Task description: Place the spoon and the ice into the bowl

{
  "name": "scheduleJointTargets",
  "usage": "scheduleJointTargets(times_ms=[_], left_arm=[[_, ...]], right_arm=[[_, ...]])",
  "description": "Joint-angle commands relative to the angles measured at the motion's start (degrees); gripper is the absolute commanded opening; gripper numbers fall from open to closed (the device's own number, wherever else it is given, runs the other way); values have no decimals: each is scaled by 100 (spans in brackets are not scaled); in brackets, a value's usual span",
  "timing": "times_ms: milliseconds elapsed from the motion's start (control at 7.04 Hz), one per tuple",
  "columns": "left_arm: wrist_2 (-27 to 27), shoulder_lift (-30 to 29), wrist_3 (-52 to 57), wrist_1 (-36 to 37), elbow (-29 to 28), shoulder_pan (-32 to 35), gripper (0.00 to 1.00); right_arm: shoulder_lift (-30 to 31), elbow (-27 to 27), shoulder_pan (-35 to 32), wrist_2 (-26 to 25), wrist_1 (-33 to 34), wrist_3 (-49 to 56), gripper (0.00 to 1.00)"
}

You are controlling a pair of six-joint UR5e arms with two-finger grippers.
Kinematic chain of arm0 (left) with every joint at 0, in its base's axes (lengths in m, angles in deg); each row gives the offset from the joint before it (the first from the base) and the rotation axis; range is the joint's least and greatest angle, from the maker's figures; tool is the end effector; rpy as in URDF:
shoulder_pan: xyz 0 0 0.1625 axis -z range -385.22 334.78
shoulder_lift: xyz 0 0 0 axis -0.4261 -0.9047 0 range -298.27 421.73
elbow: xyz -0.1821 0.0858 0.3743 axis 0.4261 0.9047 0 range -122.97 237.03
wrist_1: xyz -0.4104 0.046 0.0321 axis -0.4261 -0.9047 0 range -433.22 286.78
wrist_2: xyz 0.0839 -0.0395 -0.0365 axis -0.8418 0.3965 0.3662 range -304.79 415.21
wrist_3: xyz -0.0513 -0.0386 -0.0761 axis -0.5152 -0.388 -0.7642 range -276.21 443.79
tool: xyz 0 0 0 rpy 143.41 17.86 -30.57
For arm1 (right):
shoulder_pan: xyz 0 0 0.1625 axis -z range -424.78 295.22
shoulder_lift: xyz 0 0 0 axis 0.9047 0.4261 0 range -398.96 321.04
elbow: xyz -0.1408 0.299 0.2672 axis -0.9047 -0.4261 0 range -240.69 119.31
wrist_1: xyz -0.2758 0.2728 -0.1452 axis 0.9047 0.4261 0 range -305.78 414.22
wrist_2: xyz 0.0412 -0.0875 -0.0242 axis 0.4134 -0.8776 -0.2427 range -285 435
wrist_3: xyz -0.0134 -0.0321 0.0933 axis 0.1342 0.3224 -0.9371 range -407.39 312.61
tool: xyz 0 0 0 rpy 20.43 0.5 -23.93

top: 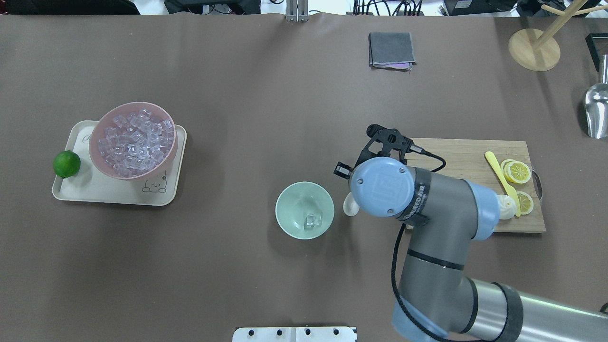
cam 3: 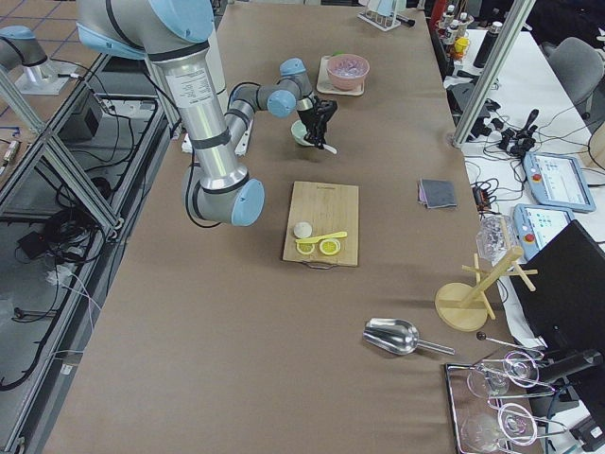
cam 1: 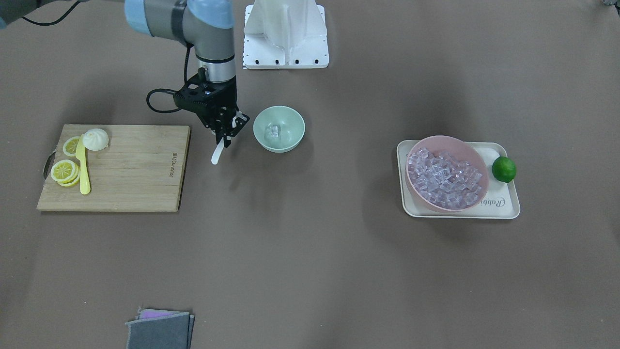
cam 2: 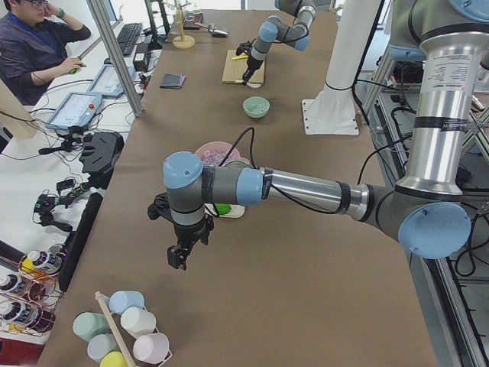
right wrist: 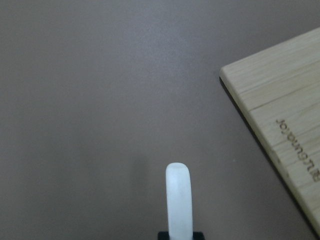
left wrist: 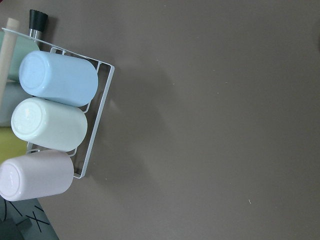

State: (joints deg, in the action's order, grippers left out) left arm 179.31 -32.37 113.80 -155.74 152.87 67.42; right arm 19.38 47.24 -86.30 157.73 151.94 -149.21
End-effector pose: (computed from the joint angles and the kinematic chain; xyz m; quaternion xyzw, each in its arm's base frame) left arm -0.1013 -0.5157 0.5968 0.1021 0.2755 0.2322 0.9272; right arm -0.5210 -0.3622 0.2326 0.0891 -0.3503 0.2891 0.8864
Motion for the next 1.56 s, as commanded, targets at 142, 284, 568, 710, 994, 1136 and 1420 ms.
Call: scheduleJointTargets(times_ms=[142,284,568,710,994,1136,1420], left_arm=[[0,32,-4,0,-117,0,98],[0,23,-4,-9,-187,-9,98],[0,23,-4,-9,-240,-9,98],[0,14,-4,-9,-267,-9,98],[0,14,-4,-9,-258,-9,98],[0,5,-4,-9,-258,-9,98],[0,14,-4,-9,-232,-9,98]], right_arm=[[-664,-297,665,-799,634,-960,0],[-848,-552,702,-828,626,-1110,0],[-1131,-984,728,-986,608,-1208,0],[-1131,-994,746,-995,599,-1208,0],[-1114,-1011,746,-1108,617,-1173,50],[-1114,-1046,746,-1335,634,-1120,99],[-1114,-977,615,-1382,626,-649,100]])
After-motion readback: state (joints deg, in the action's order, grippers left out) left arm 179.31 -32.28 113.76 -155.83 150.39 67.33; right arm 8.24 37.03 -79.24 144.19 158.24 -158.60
